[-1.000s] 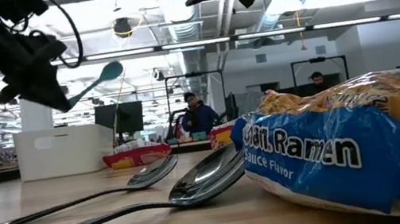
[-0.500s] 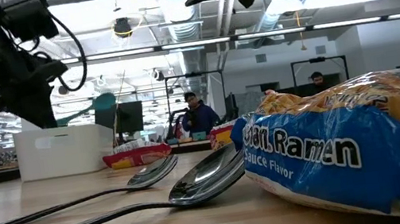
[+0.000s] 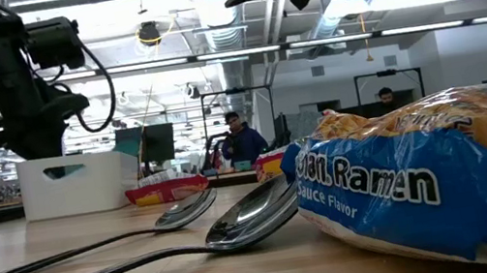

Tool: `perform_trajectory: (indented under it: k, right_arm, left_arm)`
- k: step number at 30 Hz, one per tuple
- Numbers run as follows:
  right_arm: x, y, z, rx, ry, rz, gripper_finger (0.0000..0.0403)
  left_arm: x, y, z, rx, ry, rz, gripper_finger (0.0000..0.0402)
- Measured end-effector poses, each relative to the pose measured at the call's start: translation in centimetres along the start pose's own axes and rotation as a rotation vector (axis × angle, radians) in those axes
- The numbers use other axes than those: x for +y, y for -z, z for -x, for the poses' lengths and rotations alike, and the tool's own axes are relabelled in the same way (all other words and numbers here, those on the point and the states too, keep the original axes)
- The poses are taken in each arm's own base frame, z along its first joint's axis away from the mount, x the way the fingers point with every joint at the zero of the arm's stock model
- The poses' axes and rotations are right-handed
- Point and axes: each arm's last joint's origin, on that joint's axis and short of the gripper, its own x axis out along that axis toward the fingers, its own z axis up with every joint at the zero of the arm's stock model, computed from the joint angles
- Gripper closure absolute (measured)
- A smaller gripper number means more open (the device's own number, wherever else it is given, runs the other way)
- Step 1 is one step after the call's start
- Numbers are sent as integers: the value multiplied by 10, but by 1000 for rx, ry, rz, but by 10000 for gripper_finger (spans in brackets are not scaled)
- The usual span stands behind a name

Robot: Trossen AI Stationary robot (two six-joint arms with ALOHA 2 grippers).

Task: Pick & Place Food Item
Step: Put the baby spoon into the white bin

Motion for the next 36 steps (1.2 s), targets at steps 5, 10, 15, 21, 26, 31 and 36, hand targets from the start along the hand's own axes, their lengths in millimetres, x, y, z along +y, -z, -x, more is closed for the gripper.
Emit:
perform_trajectory:
  k: [5, 10, 15, 21, 26, 31, 36]
  right_arm:
    - [0, 0, 0, 0, 0, 0, 296]
    - [0, 0, 0, 0, 0, 0, 296]
    - [0, 0, 0, 0, 0, 0, 296]
    - [0, 0, 0, 0, 0, -1, 296]
    - [0, 0, 0, 0, 0, -1, 296]
    - [0, 0, 0, 0, 0, -1, 296]
    - [0, 0, 0, 0, 0, -1, 296]
  left_arm:
    - [0, -1, -3, 24, -1, 9, 385]
    - [4, 1, -3, 50, -26, 21, 385]
    - [8, 2, -3, 74, -54, 33, 385]
    - [8, 2, -3, 73, -55, 64, 379]
    - [8, 2, -3, 73, -54, 65, 373]
    - [7, 1, -3, 83, -32, 66, 377]
    - [6, 1, -3, 74, -24, 67, 370]
